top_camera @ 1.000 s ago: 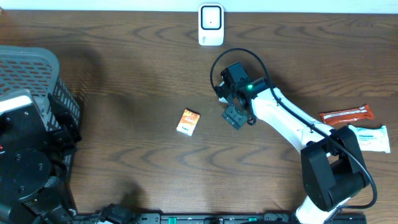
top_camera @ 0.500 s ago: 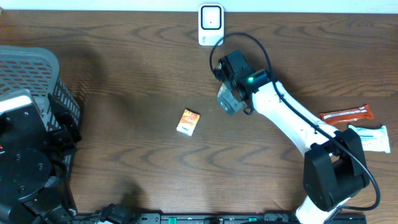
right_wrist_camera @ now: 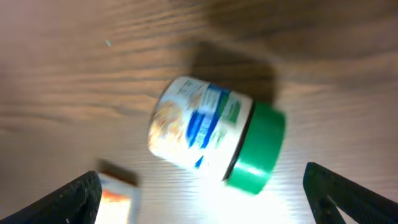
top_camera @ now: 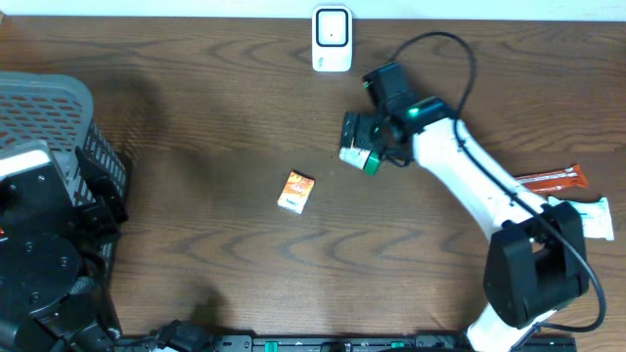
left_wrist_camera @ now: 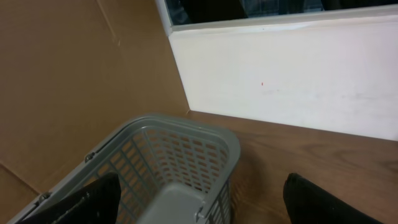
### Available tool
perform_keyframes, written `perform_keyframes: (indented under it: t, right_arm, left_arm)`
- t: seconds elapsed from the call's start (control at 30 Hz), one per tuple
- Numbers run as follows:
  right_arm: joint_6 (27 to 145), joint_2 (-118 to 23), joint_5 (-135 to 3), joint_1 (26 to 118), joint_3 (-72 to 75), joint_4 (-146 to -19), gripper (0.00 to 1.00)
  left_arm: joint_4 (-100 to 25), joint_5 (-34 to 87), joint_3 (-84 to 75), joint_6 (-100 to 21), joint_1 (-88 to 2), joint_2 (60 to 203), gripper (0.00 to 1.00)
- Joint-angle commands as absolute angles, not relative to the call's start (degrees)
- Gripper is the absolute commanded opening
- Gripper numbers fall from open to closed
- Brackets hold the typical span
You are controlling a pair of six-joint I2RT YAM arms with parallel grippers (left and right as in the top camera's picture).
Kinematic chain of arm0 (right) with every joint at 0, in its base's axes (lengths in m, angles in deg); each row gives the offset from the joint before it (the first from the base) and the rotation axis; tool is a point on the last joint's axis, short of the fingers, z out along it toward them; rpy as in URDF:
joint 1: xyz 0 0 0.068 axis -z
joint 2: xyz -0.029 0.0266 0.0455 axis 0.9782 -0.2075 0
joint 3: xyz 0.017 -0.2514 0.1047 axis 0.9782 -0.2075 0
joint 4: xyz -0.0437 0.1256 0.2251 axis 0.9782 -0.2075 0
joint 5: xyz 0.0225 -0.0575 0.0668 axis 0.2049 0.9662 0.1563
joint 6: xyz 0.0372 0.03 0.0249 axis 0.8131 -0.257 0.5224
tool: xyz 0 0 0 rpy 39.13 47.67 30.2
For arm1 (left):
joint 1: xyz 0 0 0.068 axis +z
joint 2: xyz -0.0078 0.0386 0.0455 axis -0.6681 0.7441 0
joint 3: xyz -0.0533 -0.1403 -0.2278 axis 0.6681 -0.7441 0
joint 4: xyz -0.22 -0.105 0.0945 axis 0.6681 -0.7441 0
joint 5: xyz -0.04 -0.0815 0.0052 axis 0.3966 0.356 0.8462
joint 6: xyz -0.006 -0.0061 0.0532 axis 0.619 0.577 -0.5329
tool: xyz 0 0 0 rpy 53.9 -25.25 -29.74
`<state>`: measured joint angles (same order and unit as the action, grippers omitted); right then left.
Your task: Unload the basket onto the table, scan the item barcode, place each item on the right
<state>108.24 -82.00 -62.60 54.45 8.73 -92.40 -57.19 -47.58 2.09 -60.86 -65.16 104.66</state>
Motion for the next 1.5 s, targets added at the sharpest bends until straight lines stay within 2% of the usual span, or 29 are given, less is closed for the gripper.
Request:
perform_keyframes:
  t: [0.0, 0.17, 0.3, 0.4, 0.43, 0.5, 0.53, 0.63, 0.7, 0.77, 0.83, 1.13, 1.3, 1.37, 1.47]
  right_arm:
    - [113.52, -81.1, -71.15, 56.31, 9.76, -92.09, 0.99]
    - [120.32, -81.15, -71.89, 57.89, 9.76, -91.74, 0.99]
    - [118.81, -81.8, -69.73, 58.93, 9.76, -90.76, 0.99]
    - [129.5, -81.87, -68.07, 60.38, 9.76, -95.94, 0.99]
    - [135.45, -81.87, -69.38, 61.27, 9.76, -97.38, 0.93]
    - [138.62, -81.85, -72.31, 62.37, 9.76, -94.65, 0.69]
    - [138.53, -81.87, -72.44, 62.54, 9.76, -91.76, 0.64]
    - [138.79, -81.87, -70.17, 62.5, 9.76, -86.21, 0.64]
    - [140.85, -82.07, -67.74, 62.39, 9.76, -84.68, 0.55]
    - [141.85, -82.85, -64.83, 61.99, 9.76, -82.91, 0.51]
    - [141.79, -85.02, -63.74, 61.23, 9.76, -80.55, 0.42]
    - [140.82, -97.98, -69.36, 59.55, 9.76, -72.16, 0.1]
    - [134.9, -95.81, -72.24, 59.15, 9.78, -76.86, 0.01]
    - [132.02, -94.11, -73.73, 59.18, 9.78, -79.06, 0.01]
    - [124.96, -91.38, -79.52, 59.07, 9.78, -80.97, 0.08]
  left_arm:
    - [-57.15, -48.1, 1.87, -60.77, -64.97, 104.77, 0.84]
    - [-57.15, -48.1, 1.87, -60.77, -64.97, 104.77, 0.84]
    - [-57.15, -48.08, 1.87, -60.77, -64.97, 104.77, 0.84]
    - [-57.15, -48.08, 1.87, -60.77, -64.97, 104.77, 0.84]
    - [-57.15, -48.08, 1.87, -60.77, -64.97, 104.77, 0.84]
    - [-57.15, -48.1, 1.87, -60.77, -64.97, 104.77, 0.84]
    - [-57.15, -48.1, 1.87, -60.77, -64.97, 104.77, 0.84]
    - [-57.15, -48.08, 1.87, -60.77, -64.97, 104.77, 0.84]
    - [-57.15, -48.08, 1.87, -60.77, -64.97, 104.77, 0.84]
    - [-57.15, -48.08, 1.87, -60.77, -64.97, 104.77, 0.84]
    - [-57.15, -48.1, 1.87, -60.77, -64.97, 104.77, 0.84]
    - [-57.15, -48.1, 1.87, -60.77, -64.97, 104.77, 0.84]
    - [-57.15, -48.1, 1.87, -60.77, -64.97, 104.77, 0.84]
    - [-57.15, -48.08, 1.87, -60.77, -64.97, 104.77, 0.84]
    - [-57.15, -48.1, 1.87, -60.77, -64.97, 104.77, 0.84]
